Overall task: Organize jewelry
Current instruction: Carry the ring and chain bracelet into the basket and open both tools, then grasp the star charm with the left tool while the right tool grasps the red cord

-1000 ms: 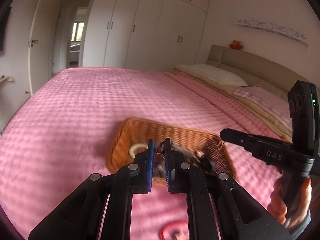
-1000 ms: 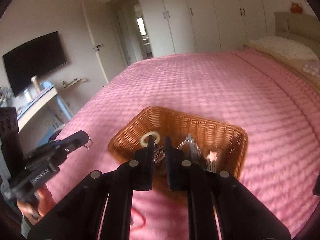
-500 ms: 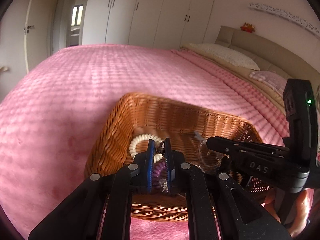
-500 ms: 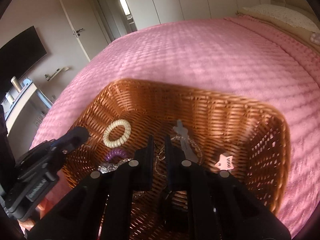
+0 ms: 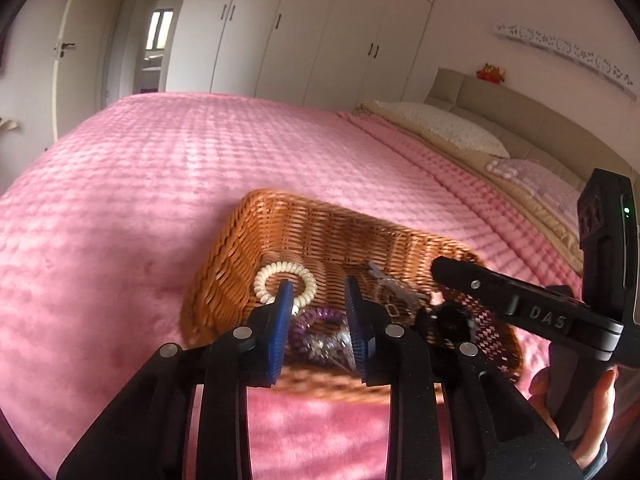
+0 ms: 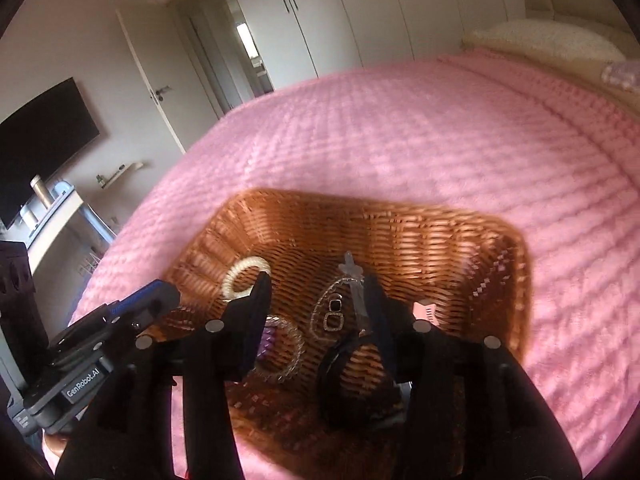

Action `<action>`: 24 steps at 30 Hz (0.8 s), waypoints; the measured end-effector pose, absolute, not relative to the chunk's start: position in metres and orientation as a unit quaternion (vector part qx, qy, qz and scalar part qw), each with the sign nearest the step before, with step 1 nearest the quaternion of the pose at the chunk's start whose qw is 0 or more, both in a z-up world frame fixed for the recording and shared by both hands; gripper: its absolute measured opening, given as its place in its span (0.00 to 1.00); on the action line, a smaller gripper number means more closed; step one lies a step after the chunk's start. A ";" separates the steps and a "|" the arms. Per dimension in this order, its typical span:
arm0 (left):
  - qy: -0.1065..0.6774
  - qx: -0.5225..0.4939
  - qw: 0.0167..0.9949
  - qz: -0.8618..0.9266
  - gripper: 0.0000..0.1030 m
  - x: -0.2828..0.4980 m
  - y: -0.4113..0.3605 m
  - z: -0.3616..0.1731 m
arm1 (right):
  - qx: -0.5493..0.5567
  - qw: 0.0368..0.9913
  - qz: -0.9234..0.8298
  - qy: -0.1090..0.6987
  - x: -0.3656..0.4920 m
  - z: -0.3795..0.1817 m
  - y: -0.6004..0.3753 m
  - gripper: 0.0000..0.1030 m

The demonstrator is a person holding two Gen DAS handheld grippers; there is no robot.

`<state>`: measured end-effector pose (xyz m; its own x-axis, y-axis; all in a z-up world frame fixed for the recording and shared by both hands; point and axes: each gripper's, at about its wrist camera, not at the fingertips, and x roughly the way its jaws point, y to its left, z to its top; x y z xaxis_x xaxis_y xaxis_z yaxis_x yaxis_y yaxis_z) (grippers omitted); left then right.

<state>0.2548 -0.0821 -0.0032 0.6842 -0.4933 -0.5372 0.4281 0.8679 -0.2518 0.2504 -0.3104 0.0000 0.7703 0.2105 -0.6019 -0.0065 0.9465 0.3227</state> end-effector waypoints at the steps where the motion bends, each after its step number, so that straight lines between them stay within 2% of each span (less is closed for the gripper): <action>1: 0.303 -0.056 0.918 -0.251 0.25 0.247 -0.078 0.001 | 0.151 0.931 0.060 0.326 0.240 0.005 -0.309 0.43; 3: 0.294 -0.069 0.919 -0.252 0.32 0.228 -0.068 0.008 | 0.151 0.934 0.065 0.317 0.219 0.009 -0.306 0.43; 7: 0.292 -0.076 0.919 -0.253 0.36 0.184 -0.050 0.007 | 0.153 0.932 0.080 0.319 0.176 0.003 -0.294 0.43; 17: 0.329 -0.023 0.906 -0.265 0.37 0.111 -0.052 -0.033 | 0.121 0.917 0.085 0.370 0.137 -0.038 -0.267 0.43; 21: 0.344 0.001 0.897 -0.278 0.36 0.103 -0.062 -0.047 | 0.121 0.907 0.090 0.393 0.135 -0.057 -0.265 0.36; 24: 0.355 0.022 0.893 -0.276 0.34 0.105 -0.071 -0.054 | 0.117 0.904 0.094 0.401 0.136 -0.064 -0.261 0.35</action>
<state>0.1047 -0.0708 -0.0542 0.5956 -0.4783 -0.6454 0.5092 0.8462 -0.1572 0.1364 -0.2611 -0.0640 0.6609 0.2636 -0.7026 -0.0754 0.9549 0.2872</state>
